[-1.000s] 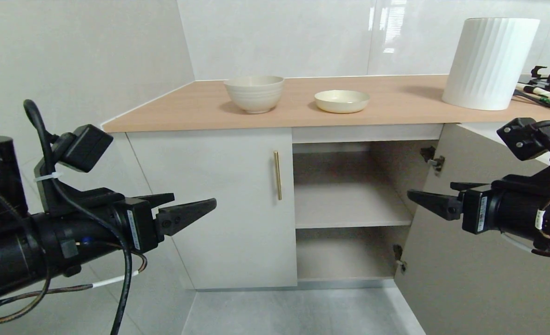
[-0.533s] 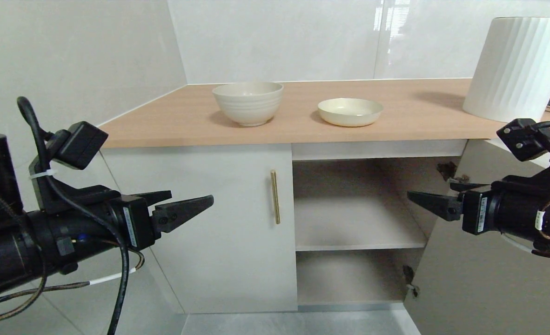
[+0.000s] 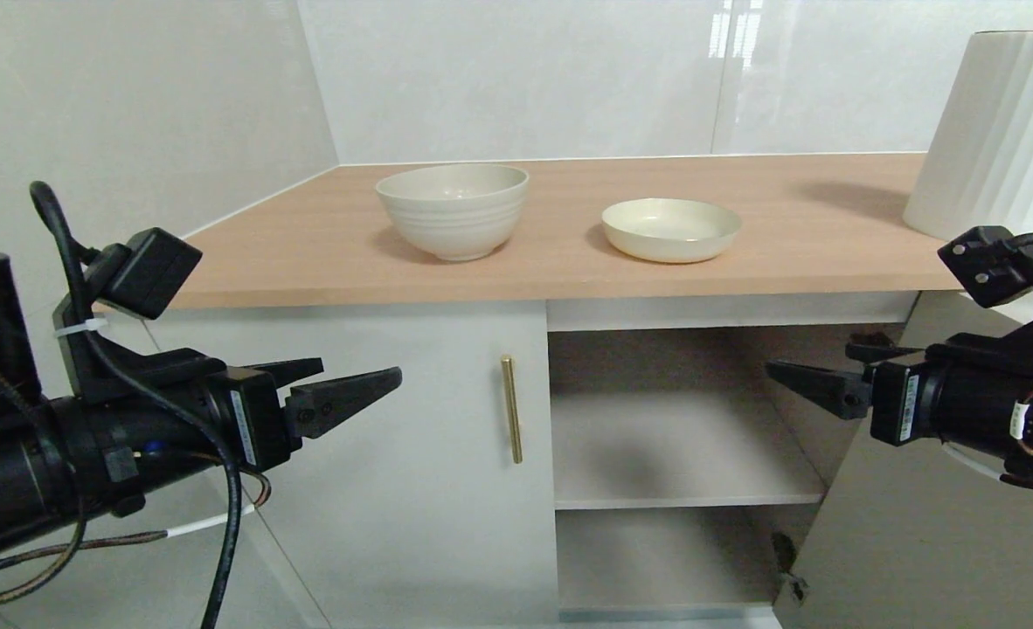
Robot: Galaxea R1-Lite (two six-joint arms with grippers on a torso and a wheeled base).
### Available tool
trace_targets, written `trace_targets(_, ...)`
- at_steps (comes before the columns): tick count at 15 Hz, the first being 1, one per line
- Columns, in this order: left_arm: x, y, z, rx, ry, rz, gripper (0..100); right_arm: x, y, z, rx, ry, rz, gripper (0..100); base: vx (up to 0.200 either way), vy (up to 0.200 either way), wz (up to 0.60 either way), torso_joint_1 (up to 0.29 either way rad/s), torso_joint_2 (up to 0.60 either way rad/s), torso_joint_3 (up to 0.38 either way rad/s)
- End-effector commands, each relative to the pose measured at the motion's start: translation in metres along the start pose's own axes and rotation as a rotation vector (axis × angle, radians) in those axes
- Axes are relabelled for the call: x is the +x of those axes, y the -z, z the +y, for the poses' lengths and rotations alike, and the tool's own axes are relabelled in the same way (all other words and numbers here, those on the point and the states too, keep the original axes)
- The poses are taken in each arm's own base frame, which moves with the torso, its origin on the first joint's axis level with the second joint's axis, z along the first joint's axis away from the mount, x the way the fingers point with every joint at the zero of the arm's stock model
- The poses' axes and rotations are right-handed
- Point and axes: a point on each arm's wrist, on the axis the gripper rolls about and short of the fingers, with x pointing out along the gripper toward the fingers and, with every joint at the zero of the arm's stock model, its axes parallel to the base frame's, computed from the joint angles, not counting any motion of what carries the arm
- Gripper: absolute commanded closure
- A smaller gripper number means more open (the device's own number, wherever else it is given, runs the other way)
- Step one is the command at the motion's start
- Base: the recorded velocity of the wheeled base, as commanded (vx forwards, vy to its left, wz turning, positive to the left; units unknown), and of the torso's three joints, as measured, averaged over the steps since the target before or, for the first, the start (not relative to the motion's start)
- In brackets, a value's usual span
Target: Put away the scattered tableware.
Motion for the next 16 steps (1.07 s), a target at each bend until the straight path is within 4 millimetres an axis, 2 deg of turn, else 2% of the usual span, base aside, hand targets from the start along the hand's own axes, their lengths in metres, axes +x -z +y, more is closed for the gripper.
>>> trace_targets(1, 0.0001, -0.0001, 0.0001, 0.0, 0.0, 0.0, 0, -0.0001, 0.0018, -0.0002, 0.0, 0.001, 0.006, 0, 0.0, 0.0, 0.0, 0.0, 0.0, 0.0)
trace_targets(6, 0.0009, -0.0001, 0.0003, -0.001, -0.002, 0.001, 0, -0.0021, 0.0045, -0.0005, -0.006, 0.002, 0.01, 0, 0.0, 0.0, 0.0, 0.005, -0.02, -0.007)
trace_targets(9, 0.0013, 0.0001, 0.0005, -0.001, -0.003, 0.003, 0, -0.0025, 0.0046, -0.0009, -0.006, 0.003, 0.01, 0, 0.0, 0.0, 0.0, 0.061, -0.25, -0.237)
trace_targets(16, 0.0025, 0.0006, 0.0008, -0.002, -0.004, 0.007, 0, 0.0035, 0.0082, -0.0013, -0.006, 0.006, 0.033, 0, 0.0, 0.0, 0.0, 0.168, -0.48, -0.29)
